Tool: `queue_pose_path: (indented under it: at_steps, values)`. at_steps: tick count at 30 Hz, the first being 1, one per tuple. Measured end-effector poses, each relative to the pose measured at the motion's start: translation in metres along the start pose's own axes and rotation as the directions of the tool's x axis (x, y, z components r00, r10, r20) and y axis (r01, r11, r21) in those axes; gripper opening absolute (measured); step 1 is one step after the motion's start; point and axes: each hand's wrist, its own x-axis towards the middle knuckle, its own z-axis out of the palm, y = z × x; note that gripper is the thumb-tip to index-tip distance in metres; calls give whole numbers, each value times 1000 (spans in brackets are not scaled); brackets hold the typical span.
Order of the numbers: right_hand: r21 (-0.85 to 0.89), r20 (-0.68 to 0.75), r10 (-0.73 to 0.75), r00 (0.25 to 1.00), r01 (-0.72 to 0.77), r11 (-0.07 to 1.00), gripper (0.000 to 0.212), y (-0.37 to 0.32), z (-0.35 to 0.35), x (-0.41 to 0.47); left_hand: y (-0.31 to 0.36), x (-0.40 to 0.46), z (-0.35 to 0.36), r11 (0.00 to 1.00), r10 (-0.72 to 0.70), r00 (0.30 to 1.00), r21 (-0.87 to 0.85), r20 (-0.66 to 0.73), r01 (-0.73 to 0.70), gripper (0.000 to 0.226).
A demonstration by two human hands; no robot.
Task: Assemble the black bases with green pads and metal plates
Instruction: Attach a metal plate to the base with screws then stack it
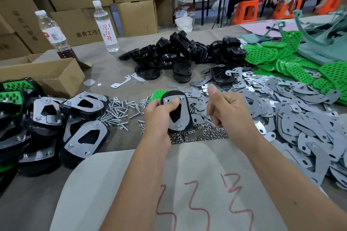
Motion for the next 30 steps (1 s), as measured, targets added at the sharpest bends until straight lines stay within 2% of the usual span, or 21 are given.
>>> queue_pose_path:
  at_steps: [3, 4, 6, 11, 14, 19, 21, 25, 27, 30]
  values:
    - [-80, 46, -94, 995, 98, 992, 13, 2, 5, 2, -3, -2, 1, 998, 39, 999, 57, 36, -41, 24]
    - [-111, 70, -100, 993, 107, 988, 12, 4, 7, 3, -4, -2, 1, 996, 51, 997, 74, 53, -55, 21]
    - [-131, 77, -89, 993, 99, 986, 18, 8, 10, 5, -4, -4, 1, 991, 76, 993, 103, 88, -84, 15]
    - [215, 68, 37, 997, -51, 975, 14, 9, 5, 7, -2, -15, 7, 989, 121, 979, 68, 161, -134, 25]
    - [261, 79, 71, 994, -90, 961, 12, 11, 6, 8, -2, -17, 7, 986, 139, 974, 67, 180, -153, 21]
    - [276, -20, 83, 996, -74, 958, 16, 11, 7, 9, 3, -16, 5, 990, 69, 963, 101, 260, -98, 23]
    - [289, 44, 43, 998, -54, 956, 13, 12, 5, 9, 1, -13, 4, 991, 68, 969, 97, 236, -93, 19]
    - [291, 132, 22, 991, -60, 955, 23, 13, 7, 9, -1, -8, 1, 997, 63, 985, 26, 160, -68, 8]
    - [334, 124, 37, 992, -77, 939, 16, 14, 8, 9, -1, -7, 2, 999, 47, 991, -23, 123, -45, 14]
    - [335, 135, 27, 990, -71, 940, 26, 16, 10, 9, -2, -5, 2, 998, 32, 995, -50, 93, -27, 18]
